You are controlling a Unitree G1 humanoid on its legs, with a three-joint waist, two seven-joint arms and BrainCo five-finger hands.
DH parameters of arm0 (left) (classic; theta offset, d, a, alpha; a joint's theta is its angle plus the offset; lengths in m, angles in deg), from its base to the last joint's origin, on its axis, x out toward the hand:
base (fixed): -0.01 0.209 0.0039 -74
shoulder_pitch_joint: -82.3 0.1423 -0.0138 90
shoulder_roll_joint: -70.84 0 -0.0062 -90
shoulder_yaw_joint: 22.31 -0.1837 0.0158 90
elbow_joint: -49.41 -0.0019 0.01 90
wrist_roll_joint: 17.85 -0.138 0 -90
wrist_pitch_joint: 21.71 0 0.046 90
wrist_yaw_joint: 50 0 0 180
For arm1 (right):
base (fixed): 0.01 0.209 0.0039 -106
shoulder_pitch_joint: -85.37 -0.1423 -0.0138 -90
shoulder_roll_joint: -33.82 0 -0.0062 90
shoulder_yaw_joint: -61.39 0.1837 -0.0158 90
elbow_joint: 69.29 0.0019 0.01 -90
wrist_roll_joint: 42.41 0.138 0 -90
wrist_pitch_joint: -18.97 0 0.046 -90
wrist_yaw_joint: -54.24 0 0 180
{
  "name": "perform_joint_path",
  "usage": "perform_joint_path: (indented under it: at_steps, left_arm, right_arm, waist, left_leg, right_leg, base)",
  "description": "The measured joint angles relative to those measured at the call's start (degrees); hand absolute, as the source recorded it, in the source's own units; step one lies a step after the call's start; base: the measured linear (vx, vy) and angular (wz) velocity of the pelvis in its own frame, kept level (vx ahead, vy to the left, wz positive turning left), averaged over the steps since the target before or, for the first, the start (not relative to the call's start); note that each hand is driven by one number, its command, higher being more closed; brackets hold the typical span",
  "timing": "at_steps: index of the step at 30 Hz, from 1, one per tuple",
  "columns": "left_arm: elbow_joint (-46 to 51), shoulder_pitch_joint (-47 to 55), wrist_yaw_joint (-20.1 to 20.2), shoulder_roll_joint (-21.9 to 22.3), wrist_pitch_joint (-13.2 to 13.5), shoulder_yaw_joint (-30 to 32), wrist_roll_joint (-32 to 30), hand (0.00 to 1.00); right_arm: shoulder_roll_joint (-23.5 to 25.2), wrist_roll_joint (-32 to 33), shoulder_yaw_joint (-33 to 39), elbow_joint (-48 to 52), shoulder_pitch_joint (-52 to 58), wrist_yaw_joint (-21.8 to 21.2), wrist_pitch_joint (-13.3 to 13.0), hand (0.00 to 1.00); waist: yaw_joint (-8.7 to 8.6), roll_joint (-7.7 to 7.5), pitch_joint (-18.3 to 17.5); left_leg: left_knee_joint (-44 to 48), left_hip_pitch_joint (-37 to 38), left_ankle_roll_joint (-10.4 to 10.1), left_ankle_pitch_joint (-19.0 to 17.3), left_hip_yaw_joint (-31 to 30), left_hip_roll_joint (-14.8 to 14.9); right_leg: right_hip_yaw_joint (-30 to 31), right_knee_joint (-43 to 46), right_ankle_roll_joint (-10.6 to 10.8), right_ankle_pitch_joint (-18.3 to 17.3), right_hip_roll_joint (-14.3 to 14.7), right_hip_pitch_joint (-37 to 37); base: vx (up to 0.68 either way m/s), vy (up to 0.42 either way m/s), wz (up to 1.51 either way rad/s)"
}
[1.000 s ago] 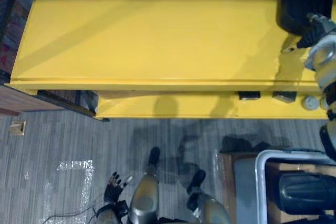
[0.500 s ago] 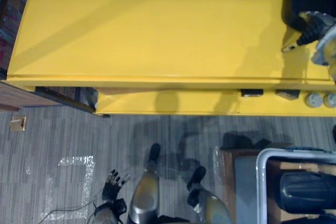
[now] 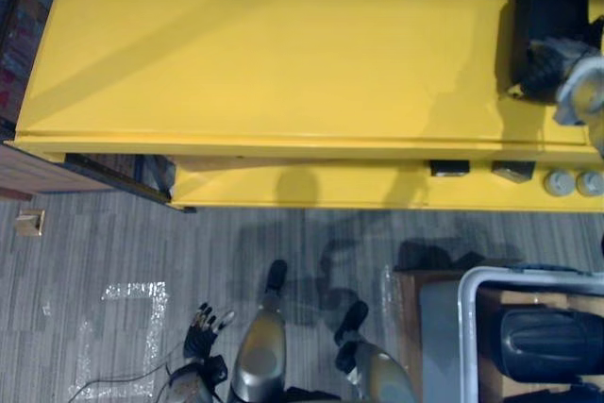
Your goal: Walk over and take plastic housings, then place them on the shelf
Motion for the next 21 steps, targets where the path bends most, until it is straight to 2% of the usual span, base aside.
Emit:
perform_joint_path:
  at_steps: [4, 8, 12, 21]
  left_arm:
    - [0.00, 0.00, 0.05, -0.04, 0.02, 0.34, -0.01, 0.00]
    - [0.00, 0.00, 0.07, -0.31, 0.07, 0.36, -0.02, 0.00]
    - [-0.08, 0.00, 0.09, -0.84, 0.10, 0.36, -0.03, 0.00]
    - [-0.27, 0.00, 0.73, -1.03, 0.79, 0.47, -0.13, 0.00]
  right_arm:
    - [0.00, -2.48, -0.16, 0.10, 0.18, 3.68, -1.96, 1.00]
    - [0.00, -6.35, -1.01, 0.40, 0.79, 10.24, -3.96, 1.00]
    - [0.00, -9.24, -1.24, 1.30, 0.98, 14.82, -6.07, 1.00]
    - [0.03, -12.04, -2.97, 2.21, 0.96, 22.75, -9.94, 1.00]
  waist:
    - [0.12, -0.29, 0.16]
    - [0.59, -0.31, 0.17]
    - [1.10, -0.32, 0.17]
    - [1.58, -0.81, 0.44]
  left_leg:
    - [0.00, -0.11, 0.00, 0.00, -0.04, 0.04]
    - [0.00, -0.51, 0.00, 0.00, -0.09, 0.02]
    - [0.04, -0.90, -0.06, 0.07, -0.28, 0.15]
    - [0.01, -1.09, -0.10, 0.10, -0.63, 0.05]
  right_leg:
    - [-0.04, -0.04, 0.00, 0.00, 0.00, -0.06]
    - [-0.08, -0.03, 0.00, 0.00, 0.05, -0.45]
    - [-0.28, -0.01, 0.01, 0.01, 0.06, -0.71]
    - [-0.60, -0.01, 0.01, 0.00, 0.15, -0.68]
  base:
    - [0.00, 0.000, 0.00]
    - [0.00, 0.000, 0.00]
    - [0.01, -0.003, 0.02]
    - [0.00, 0.000, 0.00]
